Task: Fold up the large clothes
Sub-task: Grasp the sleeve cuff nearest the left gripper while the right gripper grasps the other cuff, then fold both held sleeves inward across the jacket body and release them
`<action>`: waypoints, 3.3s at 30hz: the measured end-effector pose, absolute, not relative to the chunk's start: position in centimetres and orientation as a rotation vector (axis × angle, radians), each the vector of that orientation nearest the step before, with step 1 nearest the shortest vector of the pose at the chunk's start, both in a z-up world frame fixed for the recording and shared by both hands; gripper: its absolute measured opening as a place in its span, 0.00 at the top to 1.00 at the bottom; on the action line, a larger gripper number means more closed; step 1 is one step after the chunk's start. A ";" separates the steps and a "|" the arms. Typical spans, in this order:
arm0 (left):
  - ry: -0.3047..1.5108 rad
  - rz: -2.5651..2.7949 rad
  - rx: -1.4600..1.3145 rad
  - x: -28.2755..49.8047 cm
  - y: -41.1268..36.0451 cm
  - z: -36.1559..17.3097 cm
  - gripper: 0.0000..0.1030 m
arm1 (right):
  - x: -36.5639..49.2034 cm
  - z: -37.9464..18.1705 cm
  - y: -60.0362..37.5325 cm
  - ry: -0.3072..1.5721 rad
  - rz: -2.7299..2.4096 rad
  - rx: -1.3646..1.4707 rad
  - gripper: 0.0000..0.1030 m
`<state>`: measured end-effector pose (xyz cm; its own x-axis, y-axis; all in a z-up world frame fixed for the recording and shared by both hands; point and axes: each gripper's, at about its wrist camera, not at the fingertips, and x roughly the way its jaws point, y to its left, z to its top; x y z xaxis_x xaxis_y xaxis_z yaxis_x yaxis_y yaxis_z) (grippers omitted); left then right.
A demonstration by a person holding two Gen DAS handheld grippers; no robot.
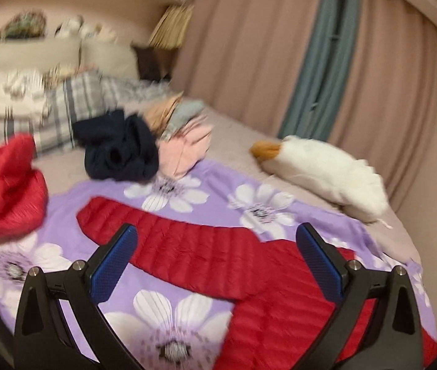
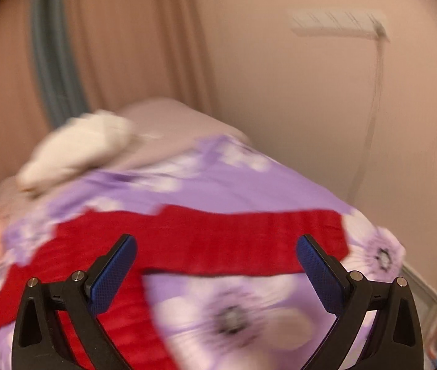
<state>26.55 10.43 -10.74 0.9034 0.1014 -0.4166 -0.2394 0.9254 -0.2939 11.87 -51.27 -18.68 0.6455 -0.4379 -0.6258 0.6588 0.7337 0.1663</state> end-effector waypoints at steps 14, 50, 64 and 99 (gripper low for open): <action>0.913 0.340 -0.557 40.0 18.1 -29.8 0.06 | 8.2 -31.9 -63.9 0.771 -0.891 0.881 0.01; 0.804 0.346 -0.831 39.5 27.2 -30.3 0.64 | 37.8 -17.8 -9.8 0.736 0.329 0.179 0.47; 0.653 0.490 -0.279 40.6 18.9 -22.2 0.90 | 31.3 -18.9 -27.1 0.700 -0.291 0.027 0.22; 0.436 -0.306 0.122 29.8 -19.0 -14.7 0.24 | 20.1 -18.3 -40.0 0.597 -0.457 0.341 0.44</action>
